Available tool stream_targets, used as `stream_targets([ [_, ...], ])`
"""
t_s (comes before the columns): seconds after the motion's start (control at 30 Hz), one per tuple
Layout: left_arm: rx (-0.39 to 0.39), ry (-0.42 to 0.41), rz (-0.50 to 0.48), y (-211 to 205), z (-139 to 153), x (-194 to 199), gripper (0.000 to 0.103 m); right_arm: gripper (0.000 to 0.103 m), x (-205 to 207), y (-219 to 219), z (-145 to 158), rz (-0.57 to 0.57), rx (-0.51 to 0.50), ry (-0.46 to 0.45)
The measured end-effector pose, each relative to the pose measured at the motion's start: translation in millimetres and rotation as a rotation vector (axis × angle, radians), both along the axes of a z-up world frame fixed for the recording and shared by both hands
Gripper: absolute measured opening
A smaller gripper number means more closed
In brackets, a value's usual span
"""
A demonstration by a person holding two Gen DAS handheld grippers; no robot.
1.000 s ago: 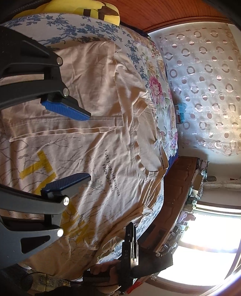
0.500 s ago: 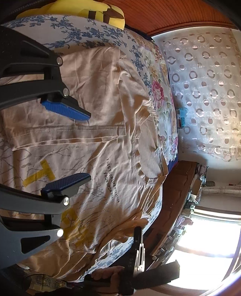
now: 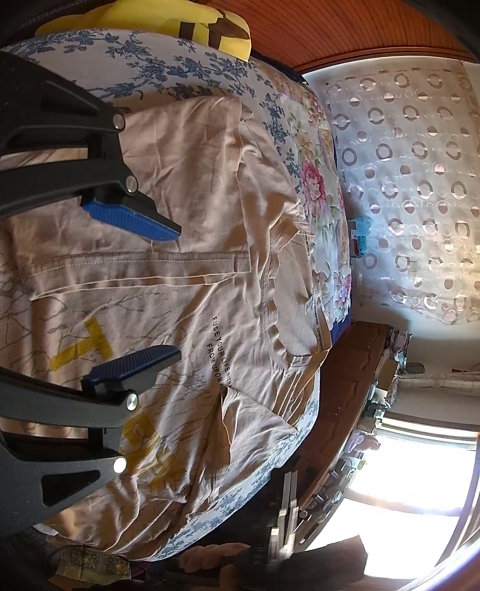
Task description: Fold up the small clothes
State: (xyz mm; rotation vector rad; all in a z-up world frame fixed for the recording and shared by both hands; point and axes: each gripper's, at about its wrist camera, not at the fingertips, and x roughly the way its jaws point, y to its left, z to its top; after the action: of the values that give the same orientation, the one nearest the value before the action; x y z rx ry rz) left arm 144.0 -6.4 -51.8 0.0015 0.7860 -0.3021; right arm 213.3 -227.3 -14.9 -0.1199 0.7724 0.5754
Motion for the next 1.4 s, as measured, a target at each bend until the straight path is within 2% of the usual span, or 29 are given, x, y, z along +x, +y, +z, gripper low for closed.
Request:
stream_targets([
  [0.17,-0.001,-0.006,-0.004,-2,2,-5,0.059,0.043,-20,-40,-26,-0.095,-0.066,0.066],
  [0.27,-0.001,-0.011,-0.004,-3,4,-9,0.059,0.043,-33,-54,-39,-0.120,-0.071,0.106],
  [0.5,0.012,-0.021,0.008,-1,5,-21,0.059,0.043,-53,-59,-54,-0.139,-0.061,0.141],
  [0.6,0.015,-0.016,0.030,6,2,-24,0.059,0.028,-57,-56,-55,-0.128,-0.084,0.126],
  [0.63,0.016,-0.014,0.036,8,2,-24,0.059,0.016,-58,-55,-54,-0.118,-0.080,0.123],
  [0.67,0.017,-0.014,0.043,11,1,-25,0.059,0.010,-60,-54,-54,-0.107,-0.073,0.122],
  [0.97,0.011,-0.024,0.082,25,3,-22,0.059,0.008,-77,-39,-35,-0.042,-0.044,0.066],
  [1.23,0.009,-0.024,0.084,27,2,-22,0.059,0.009,-93,-15,-46,0.042,-0.086,0.107],
  [1.3,0.008,-0.024,0.087,27,2,-21,0.059,0.019,-95,-13,-49,0.044,-0.106,0.111],
  [1.33,0.008,-0.025,0.089,28,2,-21,0.059,0.032,-96,-14,-50,0.047,-0.100,0.116],
  [1.37,0.006,-0.027,0.090,30,2,-20,0.059,0.039,-96,-15,-49,0.050,-0.090,0.117],
  [1.4,0.005,-0.028,0.092,31,3,-20,0.059,0.039,-96,-16,-46,0.055,-0.074,0.112],
])
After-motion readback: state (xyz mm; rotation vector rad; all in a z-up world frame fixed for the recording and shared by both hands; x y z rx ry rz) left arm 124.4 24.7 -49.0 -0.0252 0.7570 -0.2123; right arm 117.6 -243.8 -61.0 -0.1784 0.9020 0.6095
